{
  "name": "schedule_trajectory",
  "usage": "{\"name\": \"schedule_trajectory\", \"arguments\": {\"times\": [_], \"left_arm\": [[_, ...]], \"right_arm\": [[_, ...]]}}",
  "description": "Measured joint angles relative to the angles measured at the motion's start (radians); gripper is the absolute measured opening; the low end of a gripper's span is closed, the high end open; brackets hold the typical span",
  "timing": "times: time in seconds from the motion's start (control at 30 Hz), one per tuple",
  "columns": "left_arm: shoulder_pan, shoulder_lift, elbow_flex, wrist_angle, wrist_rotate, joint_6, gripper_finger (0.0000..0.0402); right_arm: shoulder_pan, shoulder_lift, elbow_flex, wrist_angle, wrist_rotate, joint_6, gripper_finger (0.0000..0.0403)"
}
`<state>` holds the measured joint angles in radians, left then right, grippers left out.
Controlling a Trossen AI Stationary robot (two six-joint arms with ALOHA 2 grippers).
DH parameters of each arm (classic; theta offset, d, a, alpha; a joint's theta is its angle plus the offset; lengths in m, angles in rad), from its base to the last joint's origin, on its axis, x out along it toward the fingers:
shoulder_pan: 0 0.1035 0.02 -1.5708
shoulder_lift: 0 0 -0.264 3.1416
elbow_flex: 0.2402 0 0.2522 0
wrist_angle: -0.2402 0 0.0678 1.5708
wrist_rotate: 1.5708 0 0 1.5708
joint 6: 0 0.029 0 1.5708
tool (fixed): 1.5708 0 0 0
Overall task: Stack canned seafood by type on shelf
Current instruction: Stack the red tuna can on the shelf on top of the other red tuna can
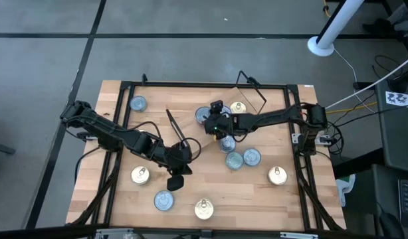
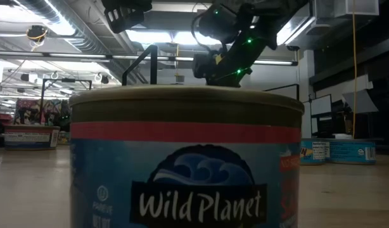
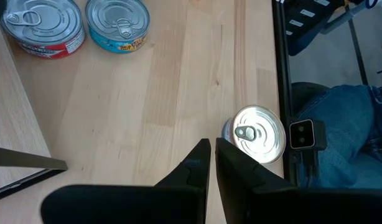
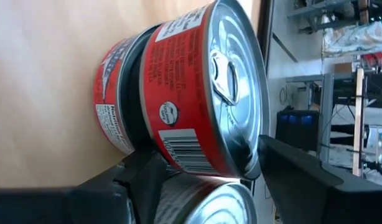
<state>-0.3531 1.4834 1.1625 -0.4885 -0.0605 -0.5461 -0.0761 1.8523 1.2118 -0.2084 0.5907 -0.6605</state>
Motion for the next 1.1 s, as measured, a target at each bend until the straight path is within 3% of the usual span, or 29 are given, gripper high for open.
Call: {"name": "schedule_trajectory", "arguments": {"times": [0.3,0.73,1.1], "left_arm": [[0.000,0.000,0.000,0.000,0.000,0.000,0.0021],[0.000,0.000,0.000,0.000,0.000,-0.003,0.0021],[0.000,0.000,0.000,0.003,0.000,-0.005,0.0021]], "right_arm": [[-0.017,0.000,0.000,0.088,-0.053,0.001,0.0250],[-0.014,0.000,0.000,0.037,-0.023,0.015,0.0250],[0.027,-0.007,0.002,0.009,-0.061,0.026,0.0250]]}}
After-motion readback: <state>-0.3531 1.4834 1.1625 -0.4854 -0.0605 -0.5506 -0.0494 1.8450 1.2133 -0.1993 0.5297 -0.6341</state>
